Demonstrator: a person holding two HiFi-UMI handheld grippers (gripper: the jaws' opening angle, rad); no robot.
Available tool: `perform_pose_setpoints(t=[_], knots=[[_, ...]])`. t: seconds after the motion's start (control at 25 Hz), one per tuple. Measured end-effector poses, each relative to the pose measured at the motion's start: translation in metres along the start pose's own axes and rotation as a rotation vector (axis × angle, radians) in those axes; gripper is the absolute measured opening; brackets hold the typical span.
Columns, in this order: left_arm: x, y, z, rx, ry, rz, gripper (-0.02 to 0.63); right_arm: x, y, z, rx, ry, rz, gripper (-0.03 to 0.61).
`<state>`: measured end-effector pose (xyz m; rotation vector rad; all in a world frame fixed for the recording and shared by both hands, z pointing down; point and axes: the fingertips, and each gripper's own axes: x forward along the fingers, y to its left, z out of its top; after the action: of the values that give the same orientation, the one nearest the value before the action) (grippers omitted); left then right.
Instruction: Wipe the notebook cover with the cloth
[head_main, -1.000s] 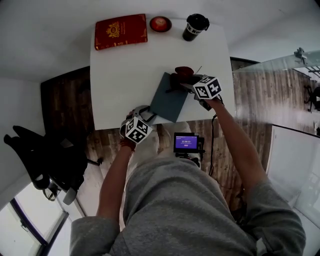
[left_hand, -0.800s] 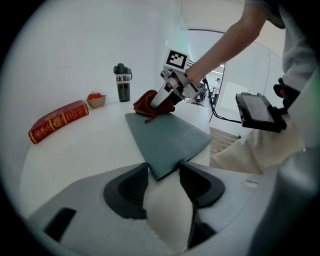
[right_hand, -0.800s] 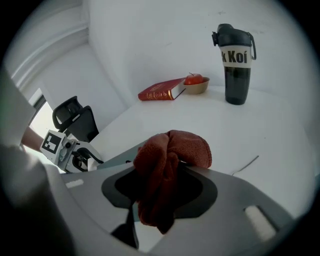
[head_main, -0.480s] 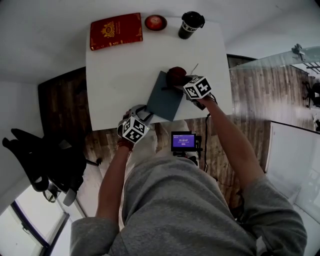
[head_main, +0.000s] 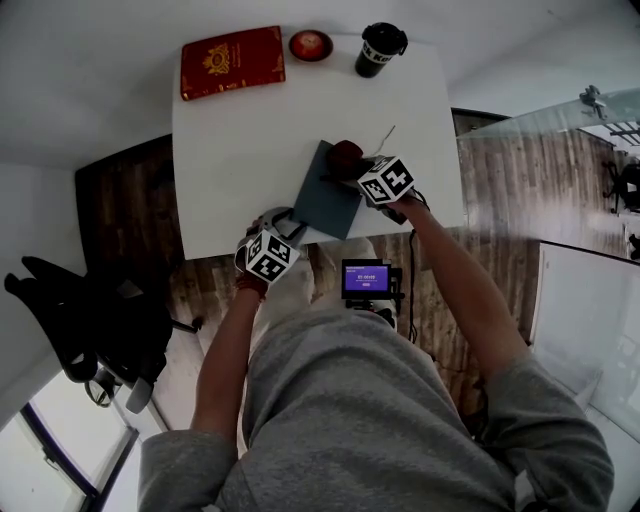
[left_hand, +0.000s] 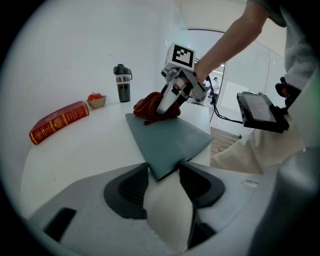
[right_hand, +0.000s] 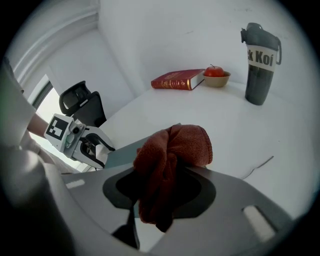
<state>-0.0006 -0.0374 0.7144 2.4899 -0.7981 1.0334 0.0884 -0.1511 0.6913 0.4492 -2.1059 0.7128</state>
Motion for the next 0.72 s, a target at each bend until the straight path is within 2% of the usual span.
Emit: perform_pose_setpoints(t=[0.72], knots=[[0.000, 0.001, 0.000, -0.002, 0.003, 0.003, 0.196, 0.016, 0.065, -0.020, -0.011, 0.033, 0.092, 0.147]])
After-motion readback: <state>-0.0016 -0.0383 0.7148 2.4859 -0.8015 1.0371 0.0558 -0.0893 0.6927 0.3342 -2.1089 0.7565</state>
